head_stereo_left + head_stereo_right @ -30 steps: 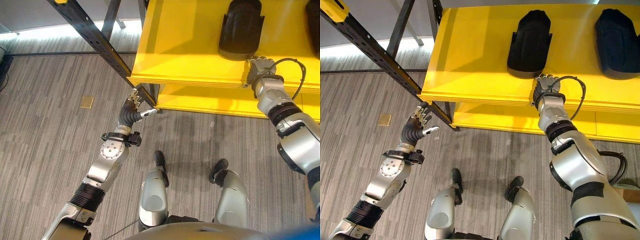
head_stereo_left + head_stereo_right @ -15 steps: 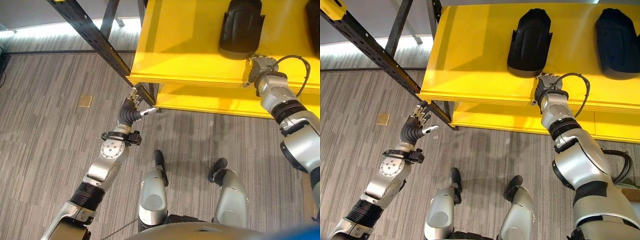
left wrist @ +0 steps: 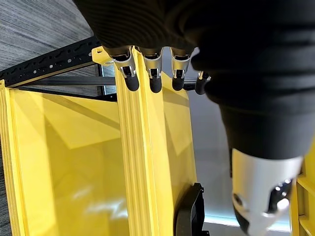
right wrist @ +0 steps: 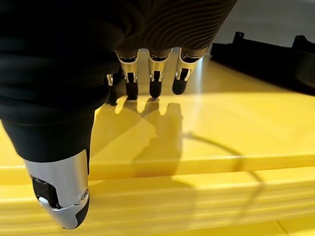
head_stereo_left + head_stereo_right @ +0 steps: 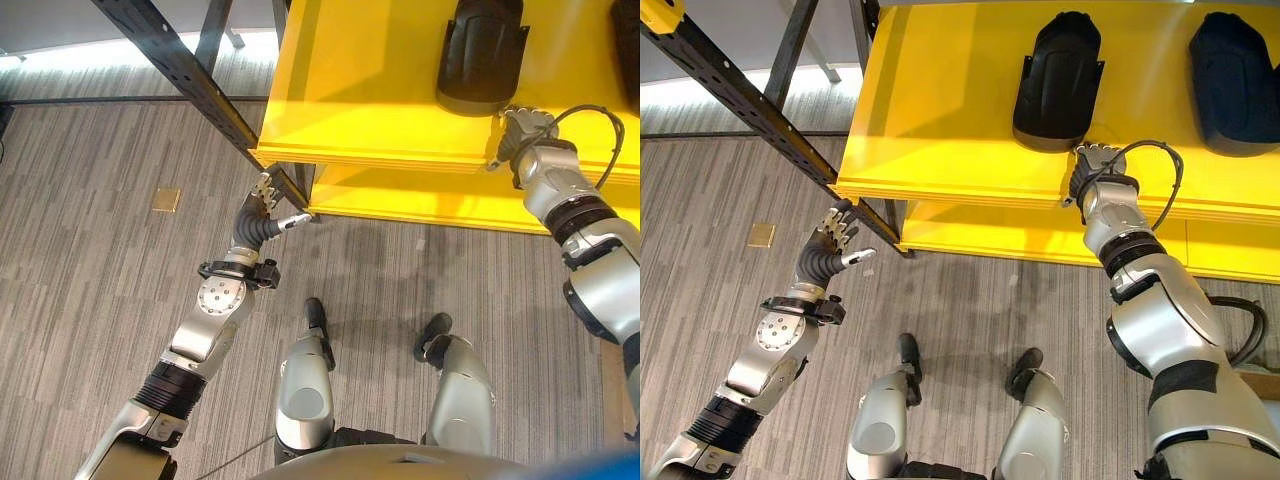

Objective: Move parts from the plastic box to the shelf.

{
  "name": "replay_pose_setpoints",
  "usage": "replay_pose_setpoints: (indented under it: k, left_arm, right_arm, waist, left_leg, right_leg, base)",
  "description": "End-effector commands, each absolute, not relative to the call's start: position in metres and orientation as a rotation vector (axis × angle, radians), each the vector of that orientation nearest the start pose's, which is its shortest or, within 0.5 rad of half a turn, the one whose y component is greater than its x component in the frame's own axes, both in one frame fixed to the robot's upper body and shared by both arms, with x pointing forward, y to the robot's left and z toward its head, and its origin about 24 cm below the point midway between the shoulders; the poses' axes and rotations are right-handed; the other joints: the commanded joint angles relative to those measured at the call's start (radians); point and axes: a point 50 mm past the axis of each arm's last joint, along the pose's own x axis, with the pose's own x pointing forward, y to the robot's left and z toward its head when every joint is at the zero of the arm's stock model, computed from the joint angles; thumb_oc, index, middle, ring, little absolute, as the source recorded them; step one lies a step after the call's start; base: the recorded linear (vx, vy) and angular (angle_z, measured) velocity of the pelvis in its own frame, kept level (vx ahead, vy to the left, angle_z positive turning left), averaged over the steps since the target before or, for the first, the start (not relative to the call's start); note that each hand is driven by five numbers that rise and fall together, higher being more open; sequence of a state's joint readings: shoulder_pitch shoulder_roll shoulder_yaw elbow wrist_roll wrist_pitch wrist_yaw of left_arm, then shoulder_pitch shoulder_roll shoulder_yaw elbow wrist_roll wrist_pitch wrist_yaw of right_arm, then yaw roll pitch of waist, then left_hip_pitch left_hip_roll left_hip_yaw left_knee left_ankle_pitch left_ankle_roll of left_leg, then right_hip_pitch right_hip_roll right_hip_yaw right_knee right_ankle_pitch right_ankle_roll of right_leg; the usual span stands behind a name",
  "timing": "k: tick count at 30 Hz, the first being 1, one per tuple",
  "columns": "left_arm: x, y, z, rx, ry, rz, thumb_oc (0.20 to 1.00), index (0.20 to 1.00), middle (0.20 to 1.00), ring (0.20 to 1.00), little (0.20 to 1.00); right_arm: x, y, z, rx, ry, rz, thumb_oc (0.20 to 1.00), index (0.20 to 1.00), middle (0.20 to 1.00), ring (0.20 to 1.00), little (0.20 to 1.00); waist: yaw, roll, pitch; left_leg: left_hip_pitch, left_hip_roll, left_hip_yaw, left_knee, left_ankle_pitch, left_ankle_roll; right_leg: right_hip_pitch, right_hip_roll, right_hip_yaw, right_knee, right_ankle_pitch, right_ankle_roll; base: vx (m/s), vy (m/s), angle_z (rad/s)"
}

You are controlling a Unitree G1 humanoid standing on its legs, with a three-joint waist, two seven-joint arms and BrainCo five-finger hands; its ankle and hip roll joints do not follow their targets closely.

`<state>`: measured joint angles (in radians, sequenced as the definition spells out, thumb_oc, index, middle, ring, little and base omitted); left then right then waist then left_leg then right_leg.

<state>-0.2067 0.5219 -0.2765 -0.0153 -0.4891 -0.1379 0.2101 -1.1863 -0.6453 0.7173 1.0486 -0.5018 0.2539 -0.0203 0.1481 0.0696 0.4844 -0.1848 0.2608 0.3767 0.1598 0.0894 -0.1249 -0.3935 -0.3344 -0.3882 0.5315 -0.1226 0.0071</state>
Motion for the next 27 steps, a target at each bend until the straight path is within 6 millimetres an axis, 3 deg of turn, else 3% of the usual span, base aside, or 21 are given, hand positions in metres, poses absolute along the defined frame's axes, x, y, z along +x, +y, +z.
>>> replay_pose_setpoints:
  k: [1,6,11,19,27]
  left_arm:
    - [0.279,0.173,0.136,0.021,-0.354,-0.131,1.0,1.0,1.0,1.0,1.0]
    - [0.278,0.174,0.137,0.015,-0.35,-0.125,1.0,1.0,1.0,1.0,1.0]
    - [0.277,0.174,0.137,0.009,-0.352,-0.112,1.0,1.0,1.0,1.0,1.0]
    - [0.276,0.175,0.136,-0.002,-0.354,-0.107,1.0,1.0,1.0,1.0,1.0]
    - [0.274,0.18,0.138,-0.012,-0.369,-0.077,1.0,1.0,1.0,1.0,1.0]
  right_arm:
    - [0.399,-0.294,0.27,-1.582,0.216,-0.502,1.0,1.0,1.0,1.0,1.0]
    - [0.397,-0.295,0.284,-1.574,0.188,-0.532,1.0,1.0,1.0,1.0,1.0]
    - [0.395,-0.298,0.278,-1.567,0.233,-0.516,1.0,1.0,1.0,1.0,1.0]
    - [0.393,-0.307,0.255,-1.488,0.3,-0.508,1.0,1.0,1.0,1.0,1.0]
    - [0.392,-0.294,0.205,-1.234,0.208,-0.394,1.0,1.0,1.0,1.0,1.0]
  waist:
    - [-0.005,0.001,0.035]
    - [-0.01,-0.002,0.035]
    - [-0.018,-0.006,0.035]
    - [-0.027,-0.005,0.035]
    - [-0.063,-0.015,0.035]
  left_leg:
    - [-0.002,0.059,0.008,0.086,-0.103,-0.014]
    - [0.005,0.061,0.013,0.082,-0.102,-0.015]
    - [0.013,0.062,0.021,0.075,-0.099,-0.016]
    - [0.015,0.061,0.027,0.076,-0.104,-0.011]
    - [0.036,0.058,0.043,0.069,-0.111,-0.005]
  right_leg:
    - [0.066,-0.035,-0.012,0.071,-0.094,0.074]
    - [0.069,-0.032,-0.013,0.071,-0.097,0.072]
    - [0.072,-0.025,-0.011,0.066,-0.098,0.071]
    - [0.068,-0.022,-0.004,0.067,-0.1,0.068]
    - [0.088,-0.005,0.012,0.041,-0.096,0.07]
  base:
    - [0.0,0.0,0.0]
    - [0.0,0.0,0.0]
    - [0.0,0.002,-0.01]
    - [-0.01,0.009,-0.04]
    - [-0.01,0.017,-0.01]
